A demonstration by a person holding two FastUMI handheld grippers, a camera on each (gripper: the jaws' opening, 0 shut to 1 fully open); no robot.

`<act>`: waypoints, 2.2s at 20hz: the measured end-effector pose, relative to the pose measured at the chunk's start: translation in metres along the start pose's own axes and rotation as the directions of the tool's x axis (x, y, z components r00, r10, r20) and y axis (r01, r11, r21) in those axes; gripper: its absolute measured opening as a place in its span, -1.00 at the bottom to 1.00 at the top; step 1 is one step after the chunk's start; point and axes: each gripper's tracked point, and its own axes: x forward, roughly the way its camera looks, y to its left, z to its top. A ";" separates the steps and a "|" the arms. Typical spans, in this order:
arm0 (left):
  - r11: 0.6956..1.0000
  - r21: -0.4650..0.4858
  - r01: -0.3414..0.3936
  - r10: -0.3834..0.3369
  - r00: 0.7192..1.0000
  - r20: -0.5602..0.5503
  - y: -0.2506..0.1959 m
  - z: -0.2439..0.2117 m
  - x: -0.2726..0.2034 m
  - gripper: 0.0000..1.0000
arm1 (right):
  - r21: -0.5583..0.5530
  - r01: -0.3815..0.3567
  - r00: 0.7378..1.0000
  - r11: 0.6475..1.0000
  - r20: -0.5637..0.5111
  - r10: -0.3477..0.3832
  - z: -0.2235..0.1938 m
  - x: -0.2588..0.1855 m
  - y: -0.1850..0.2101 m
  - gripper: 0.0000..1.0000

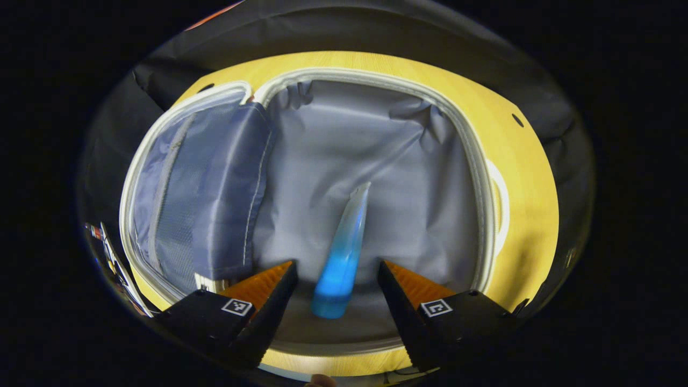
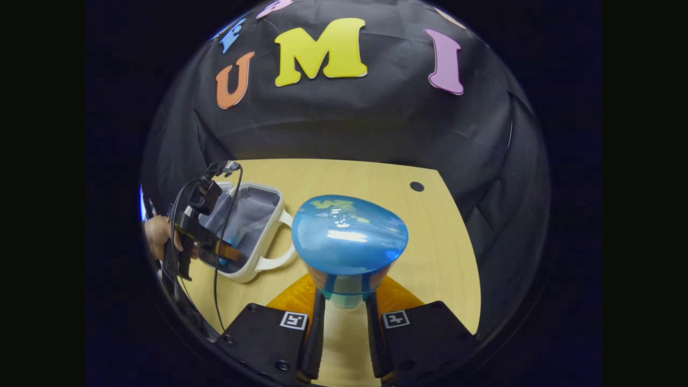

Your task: First open the suitcase, pack the skin care products into it, and then close the suitcase.

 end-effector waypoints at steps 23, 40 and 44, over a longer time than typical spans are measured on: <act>0.995 -0.039 -0.089 0.089 0.664 0.742 0.136 0.041 -0.280 0.95 | 0.072 0.035 0.910 0.997 -0.414 -0.002 -0.058 0.114 0.208 -0.33; 0.993 -0.101 -0.067 0.120 0.680 0.724 0.176 0.043 -0.264 0.94 | 0.113 0.064 0.791 0.992 -0.611 0.019 -0.084 0.131 0.219 -0.31; 0.992 -0.122 -0.032 0.112 0.665 0.738 0.183 0.041 -0.262 0.94 | 0.137 0.083 0.781 0.987 -0.624 0.021 -0.081 0.133 0.221 -0.29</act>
